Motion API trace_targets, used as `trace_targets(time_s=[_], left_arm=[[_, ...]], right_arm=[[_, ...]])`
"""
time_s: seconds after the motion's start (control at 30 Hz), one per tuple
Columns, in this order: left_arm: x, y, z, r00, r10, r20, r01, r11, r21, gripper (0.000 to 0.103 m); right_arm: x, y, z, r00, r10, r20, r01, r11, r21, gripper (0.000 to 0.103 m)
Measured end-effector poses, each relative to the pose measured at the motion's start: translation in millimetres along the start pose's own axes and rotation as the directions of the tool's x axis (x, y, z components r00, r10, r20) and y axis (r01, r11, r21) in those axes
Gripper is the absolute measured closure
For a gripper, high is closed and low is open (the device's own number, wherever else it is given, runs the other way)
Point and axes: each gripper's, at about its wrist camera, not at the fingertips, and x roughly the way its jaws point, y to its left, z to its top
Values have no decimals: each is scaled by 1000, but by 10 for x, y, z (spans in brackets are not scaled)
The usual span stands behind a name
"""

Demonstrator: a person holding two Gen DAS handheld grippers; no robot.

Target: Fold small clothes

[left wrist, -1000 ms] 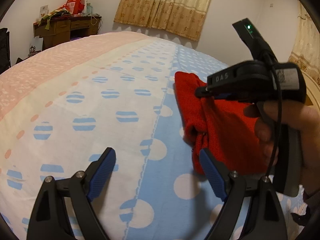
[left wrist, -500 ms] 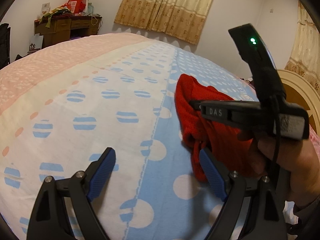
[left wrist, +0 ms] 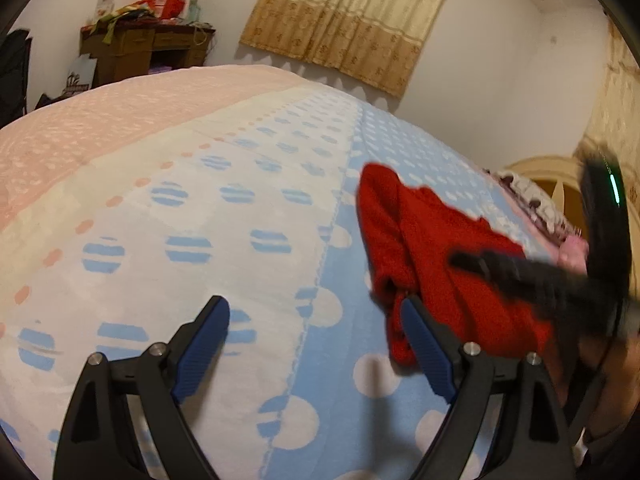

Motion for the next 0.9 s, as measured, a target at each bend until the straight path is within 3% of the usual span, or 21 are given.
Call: trace_targets(time_s=[0.2,0.33,0.53,0.67,0.8,0.9], left_arm=[[99,24,280,996,85,-10,-83,992,95,13],[250,-10,529,994,105,-30,-98,981,170,13],[597,-75,809,991,36,-126,-15,987,161,13],[783,-236,866,984,-17,-180,48,985,167,13],[958,-382,954,978,-59,-200,92,983,157,13],[1068,-465,1014,975,-61,-215,97,982,162,13]], right_arm=[[-206,86,-304,1000,-3,27,5,998,-55,37],[-273,408,-385,999,0,54,8,990,-139,37],[-249,837,-420,997,-11,76,31,963,-267,37],[-156,1041,-421,992,-74,105,105,938,-331,37],[-99,1099,-430,977,-149,150,194,917,-350,37],[-55,1063,-435,975,-162,149,204,920,-335,37]])
